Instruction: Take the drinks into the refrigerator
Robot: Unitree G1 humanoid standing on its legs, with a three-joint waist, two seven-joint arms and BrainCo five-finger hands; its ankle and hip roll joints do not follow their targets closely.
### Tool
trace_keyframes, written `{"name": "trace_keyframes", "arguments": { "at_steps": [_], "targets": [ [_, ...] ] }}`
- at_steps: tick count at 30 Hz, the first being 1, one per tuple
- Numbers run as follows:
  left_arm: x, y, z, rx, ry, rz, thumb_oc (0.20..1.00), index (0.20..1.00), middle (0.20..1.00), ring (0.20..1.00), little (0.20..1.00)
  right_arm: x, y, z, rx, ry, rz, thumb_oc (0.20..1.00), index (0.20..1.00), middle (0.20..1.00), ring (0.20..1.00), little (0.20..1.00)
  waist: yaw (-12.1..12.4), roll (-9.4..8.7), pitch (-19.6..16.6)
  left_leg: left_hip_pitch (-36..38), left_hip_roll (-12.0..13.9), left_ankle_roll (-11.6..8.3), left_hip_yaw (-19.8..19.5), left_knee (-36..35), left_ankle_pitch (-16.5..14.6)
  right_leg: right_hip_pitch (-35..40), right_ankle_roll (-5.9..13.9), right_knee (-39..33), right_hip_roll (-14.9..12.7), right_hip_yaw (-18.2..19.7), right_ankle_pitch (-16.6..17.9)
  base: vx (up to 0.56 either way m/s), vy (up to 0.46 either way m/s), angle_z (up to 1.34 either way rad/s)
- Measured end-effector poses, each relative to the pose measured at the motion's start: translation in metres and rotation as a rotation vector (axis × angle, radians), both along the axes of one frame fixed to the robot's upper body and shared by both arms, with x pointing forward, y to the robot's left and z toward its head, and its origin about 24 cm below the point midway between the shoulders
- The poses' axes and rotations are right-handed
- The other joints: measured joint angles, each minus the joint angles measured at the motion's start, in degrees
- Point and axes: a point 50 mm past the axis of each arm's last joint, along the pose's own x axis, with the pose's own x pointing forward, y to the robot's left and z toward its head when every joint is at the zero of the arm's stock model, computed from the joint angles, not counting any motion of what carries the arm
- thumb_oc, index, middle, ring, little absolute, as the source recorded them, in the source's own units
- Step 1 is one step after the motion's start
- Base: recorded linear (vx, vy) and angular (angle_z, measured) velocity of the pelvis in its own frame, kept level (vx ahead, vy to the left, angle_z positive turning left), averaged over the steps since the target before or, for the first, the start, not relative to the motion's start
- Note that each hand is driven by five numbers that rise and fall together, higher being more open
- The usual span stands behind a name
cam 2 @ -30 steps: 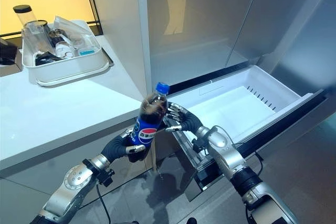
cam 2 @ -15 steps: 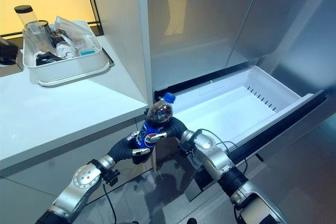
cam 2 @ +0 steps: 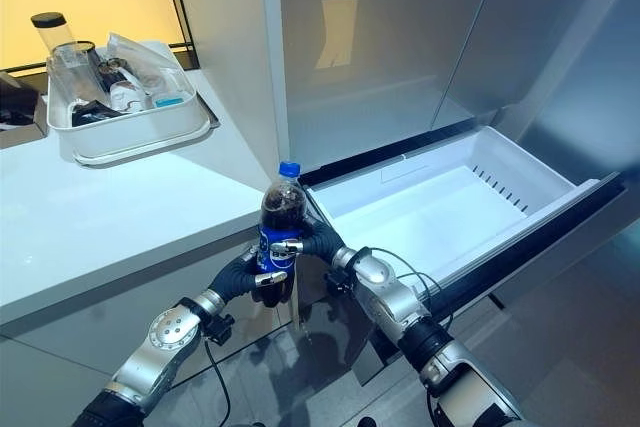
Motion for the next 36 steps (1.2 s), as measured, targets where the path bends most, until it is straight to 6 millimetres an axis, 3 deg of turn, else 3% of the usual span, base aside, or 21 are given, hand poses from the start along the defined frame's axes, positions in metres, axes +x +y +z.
{"name": "trace_keyframes", "arguments": {
  "at_steps": [2, 3, 4, 5, 6, 7, 8, 9, 10, 11, 19, 23, 25, 29, 30, 31, 36],
  "targets": [
    [0.0, 0.0, -0.001, -0.003, 0.003, 0.005, 0.2, 0.2, 0.2, 0.2, 0.2, 0.0, 0.0, -0.001, 0.001, -0.002, -0.007, 0.2, 0.2, 0.2, 0.2, 0.2, 0.1, 0.18, -0.5, -0.3, 0.0, 0.0, -0.2, 0.0, 0.0, -0.2, -0.03, 0.0, 0.0, -0.1, 0.0, 0.01, 0.002, 0.04],
    [0.0, 0.0, -0.001, -0.005, 0.004, 0.007, 0.495, 0.495, 0.495, 0.495, 0.495, 0.0, 0.0, -0.001, 0.002, -0.002, -0.008, 0.2, 0.2, 0.2, 0.2, 0.2, 0.1, 0.23, -0.5, -0.3, 0.0, 0.0, -0.2, 0.0, 0.0, -0.2, -0.03, 0.0, 0.0, -0.1, 0.0, 0.0, 0.0, 0.0],
    [-0.001, -0.001, -0.001, -0.009, 0.005, 0.01, 0.953, 0.953, 0.953, 0.953, 0.953, -0.001, 0.0, -0.001, 0.003, -0.001, -0.011, 0.2, 0.2, 0.2, 0.2, 0.2, 0.2, 0.3, -0.6, -0.3, 0.0, 0.0, -0.2, 0.0, 0.0, -0.2, -0.03, 0.0, 0.0, -0.1, 0.0, 0.0, 0.0, 0.0],
    [-0.001, -0.002, -0.002, -0.017, 0.006, 0.011, 1.0, 1.0, 1.0, 1.0, 1.0, -0.001, 0.0, -0.001, 0.004, -0.001, -0.013, 0.2, 0.2, 0.2, 0.2, 0.2, 0.1, 0.3, -0.6, -0.3, 0.0, 0.0, -0.2, 0.0, 0.1, -0.2, -0.03, 0.0, 0.0, -0.1, 0.0, 0.0, 0.0, 0.0],
    [-0.001, -0.001, -0.002, -0.017, 0.007, 0.017, 0.671, 0.671, 0.671, 0.671, 0.671, -0.001, -0.003, -0.003, 0.002, 0.005, -0.031, 0.2, 0.2, 0.2, 0.2, 0.2, 0.2, 0.27, -0.7, -0.3, 0.0, 0.0, -0.2, 0.0, 0.1, -0.2, -0.03, 0.0, 0.0, -0.1, 0.0, 0.0, 0.0, 0.0],
    [-0.002, -0.003, -0.003, -0.023, 0.01, 0.016, 0.671, 0.671, 0.671, 0.671, 0.671, -0.001, -0.004, -0.004, 0.006, 0.01, -0.04, 0.2, 0.2, 0.2, 0.2, 0.2, 0.3, 0.28, -0.7, -0.3, 0.0, 0.0, -0.2, 0.0, 0.1, -0.2, -0.03, 0.0, 0.0, -0.2, 0.0, 0.0, 0.0, 0.0],
    [-0.004, -0.005, -0.005, -0.033, 0.018, 0.018, 0.586, 0.586, 0.586, 0.586, 0.586, -0.003, -0.006, -0.006, 0.009, 0.019, -0.05, 0.2, 0.2, 0.2, 0.2, 0.2, 0.3, 0.24, -0.8, -0.3, 0.0, 0.0, -0.2, 0.0, 0.1, -0.2, -0.03, 0.0, 0.0, -0.2, -0.1, 0.0, 0.0, 0.0],
    [-0.005, -0.005, -0.006, -0.038, 0.023, 0.021, 0.595, 0.595, 0.595, 0.595, 0.595, -0.004, -0.006, -0.008, 0.011, 0.023, -0.053, 0.2, 0.2, 0.2, 0.2, 0.2, 0.3, 0.22, -0.8, -0.3, 0.0, 0.0, -0.2, 0.0, 0.1, -0.2, -0.03, 0.0, 0.0, -0.2, -0.1, 0.0, 0.0, 0.0],
    [-0.007, -0.007, -0.009, -0.042, 0.032, 0.021, 0.89, 0.89, 0.89, 0.89, 0.89, -0.006, -0.007, -0.011, 0.015, 0.037, -0.062, 0.2, 0.2, 0.2, 0.2, 0.2, 0.2, 0.22, -0.8, -0.3, 0.0, 0.0, -0.2, 0.0, 0.1, -0.2, -0.05, 0.0, 0.0, -0.2, -0.1, 0.0, 0.0, 0.0],
    [-0.008, -0.007, -0.009, -0.042, 0.035, 0.021, 1.0, 1.0, 1.0, 1.0, 1.0, -0.007, -0.007, -0.012, 0.016, 0.04, -0.062, 0.2, 0.2, 0.2, 0.2, 0.2, 0.1, 0.22, -0.8, -0.3, 0.0, 0.0, -0.2, 0.0, 0.1, -0.2, -0.05, 0.0, 0.0, -0.2, -0.1, 0.0, 0.0, 0.0],
    [-0.016, -0.012, -0.015, -0.116, 0.053, 0.063, 1.0, 1.0, 1.0, 1.0, 1.0, -0.007, -0.031, -0.018, 0.049, 0.068, -0.213, 0.2, 0.2, 0.2, 0.2, 0.2, 0.3, 0.27, -0.8, -0.4, 0.1, 0.01, -0.3, 0.0, 0.0, -0.2, -0.01, 0.0, 0.1, -0.2, -0.2, 0.0, 0.0, 0.0],
    [-0.026, 0.009, -0.021, -0.124, 0.067, 0.167, 1.0, 1.0, 1.0, 1.0, 1.0, -0.003, -0.086, -0.019, 0.022, 0.062, -0.435, 0.2, 0.2, 0.2, 0.2, 0.2, 1.5, 0.52, -0.7, -0.6, 0.1, 0.03, -0.4, 0.0, 0.0, -0.3, 0.12, 0.0, 0.0, -0.3, -0.3, 0.0, -0.002, 0.01],
    [-0.035, 0.023, -0.027, -0.11, 0.095, 0.229, 1.0, 1.0, 1.0, 1.0, 1.0, -0.004, -0.112, -0.011, 0.009, 0.021, -0.52, 0.2, 0.2, 0.2, 0.2, 0.2, 1.5, 0.69, -0.6, -1.1, 0.1, 0.02, -0.4, 0.0, 0.0, -0.7, 0.12, 0.0, 0.0, -0.4, -0.3, 0.0, -0.004, 0.02],
    [-0.046, 0.031, -0.035, -0.112, 0.129, 0.277, 1.0, 1.0, 1.0, 1.0, 1.0, -0.01, -0.138, 0.023, 0.083, -0.13, -0.621, 0.2, 0.2, 0.2, 0.2, 0.2, 1.4, 1.35, -0.3, -1.2, 0.1, 0.02, -0.6, 0.0, 0.0, -0.8, 0.14, 0.0, 0.0, -0.4, -0.3, 0.0, 0.0, 0.0],
    [-0.046, 0.031, -0.035, -0.112, 0.129, 0.277, 1.0, 1.0, 1.0, 1.0, 1.0, -0.01, -0.138, 0.023, 0.083, -0.13, -0.621, 0.2, 0.2, 0.2, 0.2, 0.2, 1.4, 1.35, -0.3, -1.2, 0.1, 0.02, -0.6, 0.0, 0.0, -0.8, 0.14, 0.0, 0.0, -0.4, -0.3, 0.0, 0.0, 0.0],
    [-0.049, 0.034, -0.037, -0.115, 0.135, 0.3, 1.0, 1.0, 1.0, 1.0, 1.0, -0.011, -0.151, 0.038, 0.116, -0.205, -0.69, 0.2, 0.2, 0.2, 0.2, 0.2, 1.4, 1.35, -0.3, -1.2, 0.1, 0.02, -0.6, 0.0, 0.0, -0.8, 0.14, 0.0, 0.1, -0.4, -0.3, 0.0, 0.0, 0.0],
    [-0.054, 0.04, -0.039, -0.123, 0.142, 0.342, 1.0, 1.0, 1.0, 1.0, 1.0, -0.017, -0.176, 0.064, 0.18, -0.336, -0.826, 0.2, 0.2, 0.2, 0.2, 0.2, 1.4, 1.37, -0.3, -1.3, 0.0, 0.03, -0.6, 0.0, 0.0, -0.9, 0.17, 0.0, 0.0, -0.5, -0.3, 0.0, 0.0, 0.0]
  ]
}}
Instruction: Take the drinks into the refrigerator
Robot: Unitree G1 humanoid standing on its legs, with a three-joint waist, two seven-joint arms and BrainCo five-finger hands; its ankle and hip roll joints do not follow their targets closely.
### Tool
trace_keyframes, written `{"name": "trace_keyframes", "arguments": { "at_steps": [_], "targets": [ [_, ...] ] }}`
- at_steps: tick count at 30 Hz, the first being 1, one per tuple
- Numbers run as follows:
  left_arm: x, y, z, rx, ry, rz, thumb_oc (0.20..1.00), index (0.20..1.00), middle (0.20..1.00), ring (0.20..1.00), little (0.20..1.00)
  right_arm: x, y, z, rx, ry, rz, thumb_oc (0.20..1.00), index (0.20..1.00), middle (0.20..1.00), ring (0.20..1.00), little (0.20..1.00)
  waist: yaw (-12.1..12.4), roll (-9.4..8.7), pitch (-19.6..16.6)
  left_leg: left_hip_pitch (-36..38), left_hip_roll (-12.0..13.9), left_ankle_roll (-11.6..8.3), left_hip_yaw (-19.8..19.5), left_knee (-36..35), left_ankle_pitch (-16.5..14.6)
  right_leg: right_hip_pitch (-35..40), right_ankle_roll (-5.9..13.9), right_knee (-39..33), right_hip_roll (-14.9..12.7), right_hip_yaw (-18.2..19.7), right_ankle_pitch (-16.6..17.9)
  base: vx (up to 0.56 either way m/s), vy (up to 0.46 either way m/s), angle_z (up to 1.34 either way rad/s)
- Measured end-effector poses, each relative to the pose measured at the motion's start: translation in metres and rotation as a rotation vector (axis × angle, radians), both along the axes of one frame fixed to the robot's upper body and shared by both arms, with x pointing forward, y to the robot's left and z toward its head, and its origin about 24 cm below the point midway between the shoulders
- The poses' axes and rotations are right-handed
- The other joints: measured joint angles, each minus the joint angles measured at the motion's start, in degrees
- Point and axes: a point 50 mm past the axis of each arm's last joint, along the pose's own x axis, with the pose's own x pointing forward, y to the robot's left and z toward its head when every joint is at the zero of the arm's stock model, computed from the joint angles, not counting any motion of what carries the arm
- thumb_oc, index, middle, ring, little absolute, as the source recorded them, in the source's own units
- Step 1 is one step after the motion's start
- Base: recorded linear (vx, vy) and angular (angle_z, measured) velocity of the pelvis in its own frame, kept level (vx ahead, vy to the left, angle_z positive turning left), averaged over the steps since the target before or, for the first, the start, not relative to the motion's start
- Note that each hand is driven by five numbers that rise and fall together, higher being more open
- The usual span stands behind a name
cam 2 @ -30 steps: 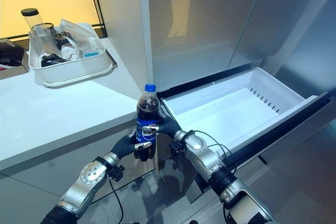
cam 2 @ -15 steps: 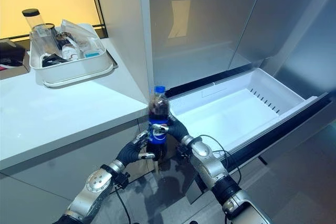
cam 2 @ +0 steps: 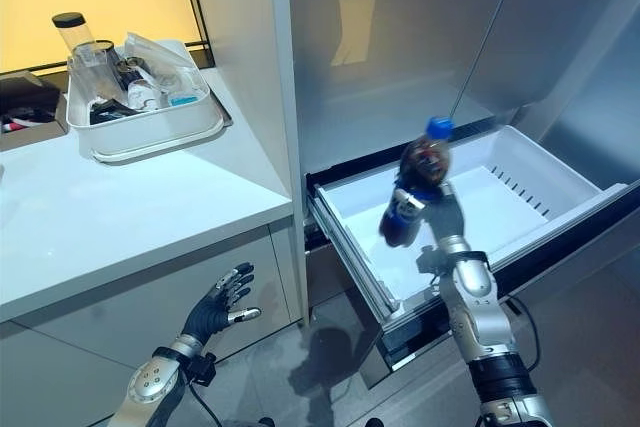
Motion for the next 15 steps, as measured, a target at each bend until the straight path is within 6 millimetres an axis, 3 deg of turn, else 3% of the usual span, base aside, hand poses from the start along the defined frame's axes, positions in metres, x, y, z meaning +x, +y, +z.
{"name": "trace_keyframes", "arguments": {
  "at_steps": [7, 11, 13, 15],
  "targets": [
    [0.004, -0.002, 0.016, -0.013, -0.064, -0.031, 1.0, 1.0, 1.0, 1.0, 1.0, 0.002, -0.025, 0.006, -0.111, 0.007, -0.124, 0.2, 0.2, 0.2, 0.2, 0.2, 0.2, -0.06, 0.0, -0.2, 0.0, 0.0, -0.1, 0.0, 0.0, -0.2, 0.02, 0.0, 0.0, 0.0, 0.0, 0.0, 0.0, 0.0],
    [0.009, -0.007, 0.037, -0.056, -0.15, -0.08, 1.0, 1.0, 1.0, 1.0, 1.0, 0.023, -0.034, -0.028, -0.248, 0.21, -0.188, 0.2, 0.2, 0.2, 0.2, 0.2, 0.3, -0.55, 0.2, -0.9, 0.0, 0.0, -0.4, 0.0, 0.0, -0.3, 0.03, 0.0, 0.0, -0.3, 0.0, -0.03, -0.001, 0.05],
    [0.012, -0.015, 0.051, -0.069, -0.198, -0.143, 1.0, 1.0, 1.0, 1.0, 1.0, 0.032, -0.039, -0.063, -0.325, 0.415, -0.215, 0.2, 0.2, 0.2, 0.2, 0.2, 0.9, -0.98, 0.5, -1.5, 0.1, 0.03, -1.1, 0.0, 0.1, -0.8, 0.08, 0.0, 0.0, -1.0, 0.0, -0.07, 0.005, 0.13],
    [0.013, -0.02, 0.054, -0.091, -0.211, -0.167, 1.0, 1.0, 1.0, 1.0, 1.0, 0.03, -0.039, -0.081, -0.392, 0.516, -0.207, 0.2, 0.2, 0.2, 0.2, 0.2, 1.8, -1.01, 0.6, -2.3, 0.0, -0.07, -1.3, 0.0, 0.4, -1.7, 0.02, 0.0, 0.0, -1.2, 0.0, -0.07, 0.017, 0.08]
  ]
}}
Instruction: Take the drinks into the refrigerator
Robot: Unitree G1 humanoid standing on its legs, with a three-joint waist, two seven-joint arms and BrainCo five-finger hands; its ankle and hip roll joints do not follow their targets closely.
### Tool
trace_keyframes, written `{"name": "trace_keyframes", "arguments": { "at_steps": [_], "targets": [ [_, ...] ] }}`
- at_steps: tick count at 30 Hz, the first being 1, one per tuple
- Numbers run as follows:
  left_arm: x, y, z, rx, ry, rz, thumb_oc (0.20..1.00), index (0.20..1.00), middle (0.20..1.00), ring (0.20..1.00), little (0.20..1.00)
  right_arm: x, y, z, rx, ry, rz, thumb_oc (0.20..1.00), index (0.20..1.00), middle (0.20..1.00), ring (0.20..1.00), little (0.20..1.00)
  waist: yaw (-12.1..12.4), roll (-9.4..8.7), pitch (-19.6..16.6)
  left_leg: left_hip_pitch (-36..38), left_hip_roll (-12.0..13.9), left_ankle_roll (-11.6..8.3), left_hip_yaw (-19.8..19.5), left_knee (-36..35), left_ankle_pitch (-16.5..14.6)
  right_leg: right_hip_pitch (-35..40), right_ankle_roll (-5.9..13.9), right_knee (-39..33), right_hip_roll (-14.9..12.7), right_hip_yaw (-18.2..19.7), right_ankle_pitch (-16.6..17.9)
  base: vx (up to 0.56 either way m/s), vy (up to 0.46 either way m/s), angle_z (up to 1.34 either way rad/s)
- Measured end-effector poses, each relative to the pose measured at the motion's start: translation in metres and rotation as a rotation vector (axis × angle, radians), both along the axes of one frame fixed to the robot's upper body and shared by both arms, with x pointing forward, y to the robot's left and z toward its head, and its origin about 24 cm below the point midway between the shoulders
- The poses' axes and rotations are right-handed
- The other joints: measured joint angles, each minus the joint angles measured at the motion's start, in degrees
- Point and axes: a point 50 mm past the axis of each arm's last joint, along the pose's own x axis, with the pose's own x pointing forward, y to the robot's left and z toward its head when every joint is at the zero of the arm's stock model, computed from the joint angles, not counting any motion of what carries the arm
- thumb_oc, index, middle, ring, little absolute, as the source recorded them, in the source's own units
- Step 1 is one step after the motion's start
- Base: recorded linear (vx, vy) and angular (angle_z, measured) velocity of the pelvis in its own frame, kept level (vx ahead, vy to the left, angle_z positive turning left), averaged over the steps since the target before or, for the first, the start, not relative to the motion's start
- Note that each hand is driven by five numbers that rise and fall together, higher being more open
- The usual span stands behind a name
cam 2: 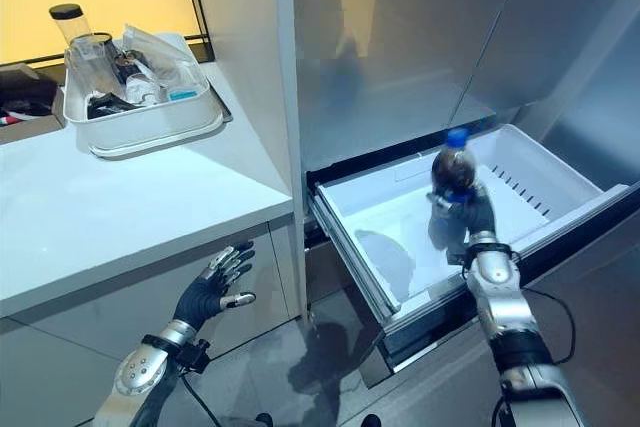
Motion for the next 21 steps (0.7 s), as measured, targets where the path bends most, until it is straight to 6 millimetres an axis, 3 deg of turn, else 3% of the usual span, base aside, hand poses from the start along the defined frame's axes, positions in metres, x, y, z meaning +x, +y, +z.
{"name": "trace_keyframes", "arguments": {
  "at_steps": [6, 10, 15, 16, 17, 18, 21],
  "targets": [
    [0.011, -0.016, 0.014, 0.007, -0.057, -0.099, 1.0, 1.0, 1.0, 1.0, 1.0, 0.029, 0.017, -0.009, -0.275, 0.195, 0.111, 0.2, 0.2, 0.2, 0.2, 0.2, 1.6, -0.89, 2.5, -3.2, -0.1, -0.09, -1.9, 0.8, 0.3, -1.6, -0.05, 0.0, -0.3, -1.9, 0.0, -0.08, 0.027, 0.14],
    [0.015, -0.026, 0.021, -0.005, -0.09, -0.132, 1.0, 1.0, 1.0, 1.0, 1.0, 0.035, 0.029, -0.016, -0.447, 0.281, 0.18, 0.2, 0.2, 0.2, 0.2, 0.2, 3.3, -0.6, 4.0, -5.6, -0.2, -0.1, -2.9, 1.3, 0.4, -3.3, -0.08, 0.0, -0.4, -2.8, 0.0, -0.04, 0.03, 0.13],
    [0.02, -0.029, 0.026, -0.007, -0.115, -0.133, 1.0, 1.0, 1.0, 1.0, 1.0, 0.035, 0.037, -0.027, -0.57, 0.358, 0.191, 0.2, 0.2, 0.2, 0.2, 0.2, 3.3, -0.25, 5.6, -7.6, -0.5, -0.09, -4.5, 1.8, 0.4, -3.9, 0.06, 0.0, -0.8, -4.5, -0.2, -0.01, 0.018, 0.18],
    [0.021, -0.03, 0.028, -0.008, -0.123, -0.135, 1.0, 1.0, 1.0, 1.0, 1.0, 0.033, 0.035, -0.03, -0.601, 0.383, 0.189, 0.263, 0.263, 0.263, 0.263, 0.263, 3.4, -0.26, 5.7, -7.8, -0.5, -0.09, -4.8, 1.8, 0.4, -4.0, 0.11, 0.0, -0.8, -5.0, -0.4, 0.0, 0.012, 0.2],
    [0.023, -0.03, 0.03, -0.011, -0.131, -0.129, 1.0, 1.0, 1.0, 1.0, 1.0, 0.029, 0.034, -0.038, -0.678, 0.447, 0.2, 0.555, 0.555, 0.555, 0.555, 0.555, 3.6, -0.26, 5.7, -7.9, -0.5, -0.1, -5.2, 1.8, 0.4, -3.9, 0.13, 0.0, -0.8, -5.5, -0.6, -0.01, 0.017, 0.17],
    [0.024, -0.03, 0.03, -0.012, -0.134, -0.127, 1.0, 1.0, 1.0, 1.0, 1.0, 0.026, 0.033, -0.042, -0.711, 0.474, 0.203, 1.0, 1.0, 1.0, 1.0, 1.0, 3.8, -0.26, 5.7, -7.9, -0.5, -0.12, -5.4, 1.8, 0.4, -3.7, 0.13, 0.0, -0.8, -5.8, -0.8, 0.0, 0.005, 0.15],
    [0.025, -0.03, 0.032, -0.017, -0.14, -0.117, 1.0, 1.0, 1.0, 1.0, 1.0, 0.026, 0.034, -0.043, -0.798, 0.48, 0.242, 1.0, 1.0, 1.0, 1.0, 1.0, 4.3, -0.26, 5.7, -8.0, -0.5, -0.16, -6.2, 1.7, 0.3, -3.5, 0.19, 0.0, -0.8, -6.4, -1.0, 0.0, 0.011, 0.09]
  ]
}}
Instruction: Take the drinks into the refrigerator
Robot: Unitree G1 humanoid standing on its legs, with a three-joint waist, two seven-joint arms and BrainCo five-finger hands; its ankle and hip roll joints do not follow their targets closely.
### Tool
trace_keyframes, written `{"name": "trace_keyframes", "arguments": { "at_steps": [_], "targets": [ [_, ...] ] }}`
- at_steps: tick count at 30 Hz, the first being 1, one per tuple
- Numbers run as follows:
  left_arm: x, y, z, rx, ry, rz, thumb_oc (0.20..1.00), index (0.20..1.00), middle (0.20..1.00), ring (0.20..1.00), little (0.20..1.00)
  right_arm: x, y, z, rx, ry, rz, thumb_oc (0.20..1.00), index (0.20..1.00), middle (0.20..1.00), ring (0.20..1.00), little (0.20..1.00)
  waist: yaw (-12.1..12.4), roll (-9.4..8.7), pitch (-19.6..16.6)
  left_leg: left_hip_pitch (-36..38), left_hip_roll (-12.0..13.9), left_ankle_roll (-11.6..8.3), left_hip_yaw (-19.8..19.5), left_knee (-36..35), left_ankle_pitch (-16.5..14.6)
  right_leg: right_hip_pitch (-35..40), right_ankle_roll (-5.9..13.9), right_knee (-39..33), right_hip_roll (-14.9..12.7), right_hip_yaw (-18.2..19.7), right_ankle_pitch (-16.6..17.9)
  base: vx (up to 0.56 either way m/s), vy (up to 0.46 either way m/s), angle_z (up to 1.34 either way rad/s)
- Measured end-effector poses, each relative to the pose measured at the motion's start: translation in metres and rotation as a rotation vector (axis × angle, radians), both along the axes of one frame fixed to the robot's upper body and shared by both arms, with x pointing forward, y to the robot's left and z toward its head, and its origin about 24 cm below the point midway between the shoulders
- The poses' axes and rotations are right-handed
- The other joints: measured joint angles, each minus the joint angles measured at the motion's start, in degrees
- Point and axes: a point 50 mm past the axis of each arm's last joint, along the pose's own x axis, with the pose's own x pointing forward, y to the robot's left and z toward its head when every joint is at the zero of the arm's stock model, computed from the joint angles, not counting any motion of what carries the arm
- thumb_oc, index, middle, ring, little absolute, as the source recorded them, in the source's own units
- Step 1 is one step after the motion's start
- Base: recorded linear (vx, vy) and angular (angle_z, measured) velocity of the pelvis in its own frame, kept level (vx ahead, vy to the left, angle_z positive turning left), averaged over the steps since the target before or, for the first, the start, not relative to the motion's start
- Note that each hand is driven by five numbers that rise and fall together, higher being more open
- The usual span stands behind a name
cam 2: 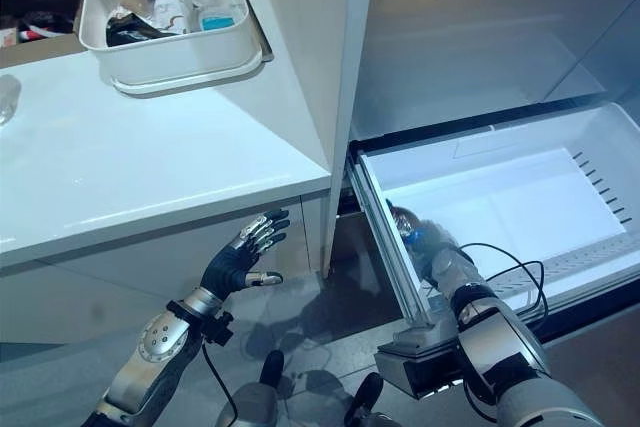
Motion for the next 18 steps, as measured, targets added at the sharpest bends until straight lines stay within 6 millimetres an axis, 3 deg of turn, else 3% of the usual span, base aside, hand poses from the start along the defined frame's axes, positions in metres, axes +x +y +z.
{"name": "trace_keyframes", "arguments": {
  "at_steps": [7, 11, 15, 18],
  "targets": [
    [0.001, 0.002, -0.001, -0.013, 0.008, 0.037, 1.0, 1.0, 1.0, 1.0, 1.0, -0.003, -0.005, -0.001, 0.009, -0.008, -0.014, 1.0, 1.0, 1.0, 1.0, 1.0, 0.1, -0.01, 0.0, -0.7, -0.1, -0.01, -0.8, 0.4, 0.0, 0.0, 0.01, 0.0, -0.1, -0.8, 0.0, -0.01, 0.005, 0.07],
    [0.0, 0.005, -0.002, -0.026, 0.013, 0.072, 1.0, 1.0, 1.0, 1.0, 1.0, -0.008, -0.011, -0.005, 0.138, -0.033, -0.104, 1.0, 1.0, 1.0, 1.0, 1.0, 0.1, -0.01, 0.0, -0.9, -0.3, 0.01, -1.5, 0.6, 0.0, 0.1, 0.06, 0.0, -0.2, -1.3, -0.1, -0.01, 0.006, 0.07],
    [0.001, 0.009, -0.002, -0.035, 0.015, 0.121, 1.0, 1.0, 1.0, 1.0, 1.0, -0.013, -0.017, 0.003, 0.474, -0.2, -0.273, 1.0, 1.0, 1.0, 1.0, 1.0, -0.1, 0.1, 0.1, -0.9, -0.4, 0.02, -1.3, 0.6, 0.0, 0.1, 0.17, 0.0, -0.3, -1.1, -0.2, 0.0, 0.0, 0.0],
    [0.0, 0.013, -0.003, -0.032, 0.017, 0.144, 1.0, 1.0, 1.0, 1.0, 1.0, -0.008, -0.01, 0.028, 0.639, -0.382, -0.262, 1.0, 1.0, 1.0, 1.0, 1.0, 0.0, 0.14, 0.1, -0.6, -0.5, 0.04, -1.2, 0.6, 0.0, 0.4, 0.18, 0.0, -0.4, -1.0, -0.2, 0.0, 0.0, 0.0]
  ]
}}
